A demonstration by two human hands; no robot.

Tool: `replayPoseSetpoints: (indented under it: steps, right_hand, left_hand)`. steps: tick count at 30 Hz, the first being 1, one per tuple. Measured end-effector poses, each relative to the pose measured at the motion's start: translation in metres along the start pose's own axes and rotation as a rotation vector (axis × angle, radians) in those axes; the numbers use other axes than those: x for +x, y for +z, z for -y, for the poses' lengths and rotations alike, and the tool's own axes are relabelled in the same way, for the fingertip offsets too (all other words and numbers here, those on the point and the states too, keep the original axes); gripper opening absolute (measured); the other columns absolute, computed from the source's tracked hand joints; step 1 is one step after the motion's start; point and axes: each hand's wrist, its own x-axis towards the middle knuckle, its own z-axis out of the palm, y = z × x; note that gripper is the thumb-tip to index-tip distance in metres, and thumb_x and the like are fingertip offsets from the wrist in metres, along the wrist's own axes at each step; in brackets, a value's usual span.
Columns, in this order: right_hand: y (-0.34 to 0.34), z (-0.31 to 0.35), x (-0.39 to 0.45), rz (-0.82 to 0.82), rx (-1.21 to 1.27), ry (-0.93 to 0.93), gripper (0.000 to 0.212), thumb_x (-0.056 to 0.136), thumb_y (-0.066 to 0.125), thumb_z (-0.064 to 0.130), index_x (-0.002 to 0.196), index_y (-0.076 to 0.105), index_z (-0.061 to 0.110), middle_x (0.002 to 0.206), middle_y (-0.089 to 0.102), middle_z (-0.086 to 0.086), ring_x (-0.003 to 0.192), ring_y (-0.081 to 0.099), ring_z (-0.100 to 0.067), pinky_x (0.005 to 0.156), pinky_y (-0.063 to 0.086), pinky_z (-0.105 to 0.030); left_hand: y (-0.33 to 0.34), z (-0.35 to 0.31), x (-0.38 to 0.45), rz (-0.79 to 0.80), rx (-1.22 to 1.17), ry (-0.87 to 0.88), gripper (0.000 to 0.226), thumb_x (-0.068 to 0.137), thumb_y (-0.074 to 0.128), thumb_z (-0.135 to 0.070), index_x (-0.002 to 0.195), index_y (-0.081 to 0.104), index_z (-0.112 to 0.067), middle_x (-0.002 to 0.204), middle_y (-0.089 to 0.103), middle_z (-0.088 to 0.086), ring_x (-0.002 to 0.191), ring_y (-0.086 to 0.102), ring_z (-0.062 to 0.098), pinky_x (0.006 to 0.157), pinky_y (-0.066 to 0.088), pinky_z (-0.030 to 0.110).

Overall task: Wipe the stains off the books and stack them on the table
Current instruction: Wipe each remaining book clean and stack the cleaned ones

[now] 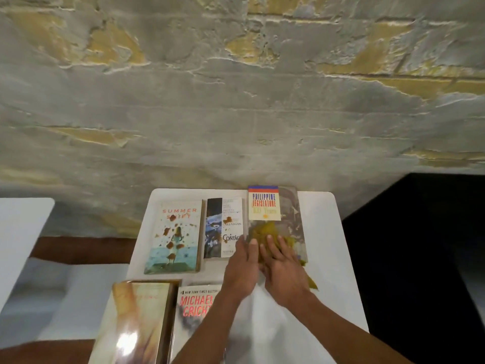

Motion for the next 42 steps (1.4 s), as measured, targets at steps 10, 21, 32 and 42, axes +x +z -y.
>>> replayPoseSetpoints:
  steps: [10,21,32,42]
  right_hand:
    - [-0.015,0.011,0.043,0.118,-0.031,0.049,0.083,0.099,0.050,0.043,0.160,-0.003,0.025,0.167,-0.014,-0.003,0.151,-0.017,-0.034,0.125,0.002,-0.050]
    - [-0.030,-0.006,0.119,-0.011,0.012,0.077,0.055,0.107,0.017,0.041,0.160,0.004,0.031,0.168,-0.005,0.003,0.154,-0.008,-0.026,0.124,0.000,-0.046]
    - [-0.039,-0.011,0.136,-0.032,-0.128,0.032,0.053,0.105,0.024,0.044,0.156,0.024,0.028,0.158,0.028,-0.006,0.142,0.026,-0.034,0.111,0.026,-0.048]
    - [-0.041,-0.050,0.133,-0.028,-0.087,0.008,0.051,0.107,0.023,0.046,0.157,0.019,0.036,0.161,0.026,0.000,0.145,0.024,-0.029,0.119,0.023,-0.046]
  left_hand:
    - [0.000,-0.002,-0.004,0.046,-0.054,-0.010,0.069,0.097,0.020,-0.066,0.159,0.010,-0.037,0.157,0.040,-0.006,0.139,0.046,0.021,0.111,0.031,0.029]
    - [0.001,-0.009,-0.009,0.108,0.053,-0.107,0.069,0.098,0.012,-0.067,0.159,0.010,-0.035,0.148,0.050,0.009,0.128,0.053,0.030,0.104,0.038,0.038]
    - [0.012,-0.001,0.006,0.189,0.436,-0.095,0.051,0.105,0.039,-0.045,0.140,0.031,-0.009,0.126,0.061,0.017,0.110,0.062,0.035,0.091,0.050,0.042]
    - [0.019,-0.010,0.008,0.230,0.537,-0.145,0.067,0.106,0.036,-0.038,0.156,0.008,-0.004,0.147,0.046,0.017,0.126,0.053,0.035,0.104,0.044,0.044]
